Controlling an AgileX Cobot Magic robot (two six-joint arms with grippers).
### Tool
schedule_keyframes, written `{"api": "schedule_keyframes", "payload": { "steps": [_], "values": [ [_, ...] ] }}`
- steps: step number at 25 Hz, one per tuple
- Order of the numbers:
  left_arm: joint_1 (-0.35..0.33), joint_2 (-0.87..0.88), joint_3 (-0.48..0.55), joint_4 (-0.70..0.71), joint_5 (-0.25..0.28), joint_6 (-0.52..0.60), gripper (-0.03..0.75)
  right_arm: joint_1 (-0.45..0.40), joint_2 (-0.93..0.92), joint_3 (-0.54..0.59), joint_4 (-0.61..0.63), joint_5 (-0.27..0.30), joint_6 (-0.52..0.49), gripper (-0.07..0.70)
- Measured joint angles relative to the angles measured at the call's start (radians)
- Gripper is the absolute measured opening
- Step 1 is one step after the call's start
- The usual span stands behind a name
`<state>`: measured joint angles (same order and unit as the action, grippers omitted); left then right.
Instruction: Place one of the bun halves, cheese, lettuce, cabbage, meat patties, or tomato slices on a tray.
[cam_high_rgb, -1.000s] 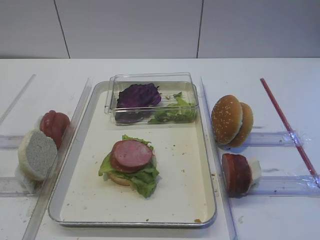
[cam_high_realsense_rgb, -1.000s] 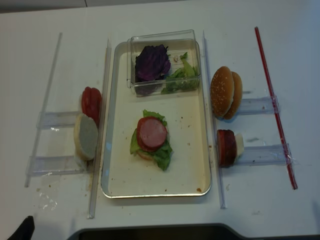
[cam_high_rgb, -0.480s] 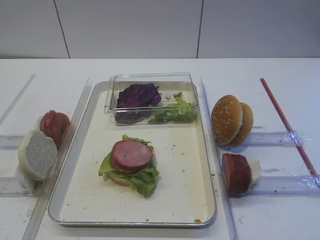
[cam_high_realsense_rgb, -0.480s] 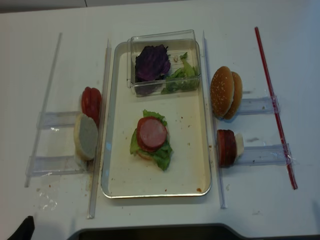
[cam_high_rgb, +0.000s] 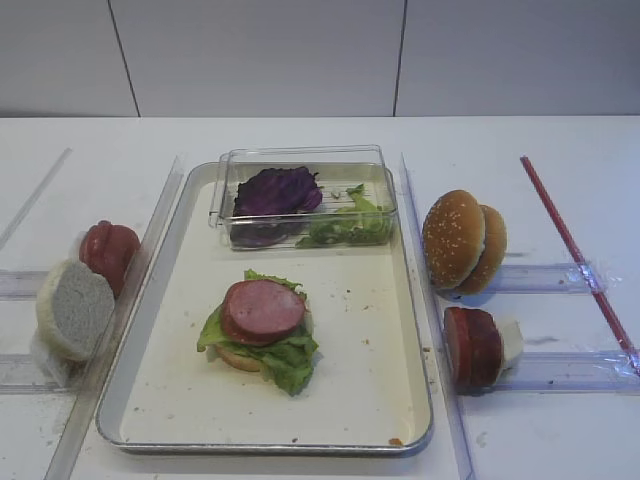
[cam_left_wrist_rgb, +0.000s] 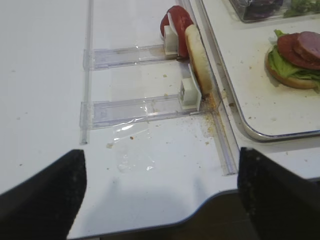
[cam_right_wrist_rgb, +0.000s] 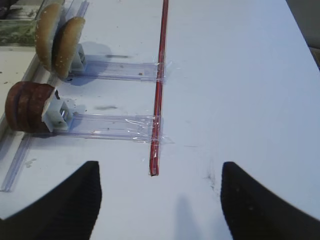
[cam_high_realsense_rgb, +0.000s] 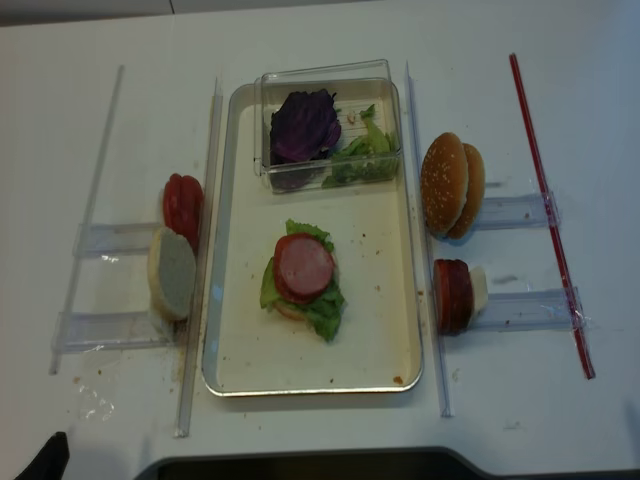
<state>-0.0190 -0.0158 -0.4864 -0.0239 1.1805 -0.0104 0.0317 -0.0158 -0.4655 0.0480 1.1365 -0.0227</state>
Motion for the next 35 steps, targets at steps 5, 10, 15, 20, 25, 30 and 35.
{"api": "schedule_keyframes", "payload": {
  "steps": [5, 10, 15, 20, 25, 30, 35],
  "values": [
    [0.000, 0.000, 0.000, 0.000, 0.000, 0.000, 0.566, 0.000, 0.000, 0.000, 0.000, 0.000, 0.000, 0.517],
    [0.000, 0.000, 0.000, 0.000, 0.000, 0.000, 0.566, 0.000, 0.000, 0.000, 0.000, 0.000, 0.004, 0.517],
    [0.000, 0.000, 0.000, 0.000, 0.000, 0.000, 0.566, 0.000, 0.000, 0.000, -0.001, 0.000, 0.006, 0.517],
    [0.000, 0.000, 0.000, 0.000, 0.000, 0.000, 0.566, 0.000, 0.000, 0.000, -0.002, 0.000, 0.009, 0.517],
    [0.000, 0.000, 0.000, 0.000, 0.000, 0.000, 0.566, 0.000, 0.000, 0.000, -0.002, 0.000, 0.009, 0.517],
    [0.000, 0.000, 0.000, 0.000, 0.000, 0.000, 0.566, 0.000, 0.000, 0.000, -0.002, 0.000, 0.009, 0.517],
    [0.000, 0.000, 0.000, 0.000, 0.000, 0.000, 0.566, 0.000, 0.000, 0.000, -0.002, 0.000, 0.009, 0.517]
  ]
}}
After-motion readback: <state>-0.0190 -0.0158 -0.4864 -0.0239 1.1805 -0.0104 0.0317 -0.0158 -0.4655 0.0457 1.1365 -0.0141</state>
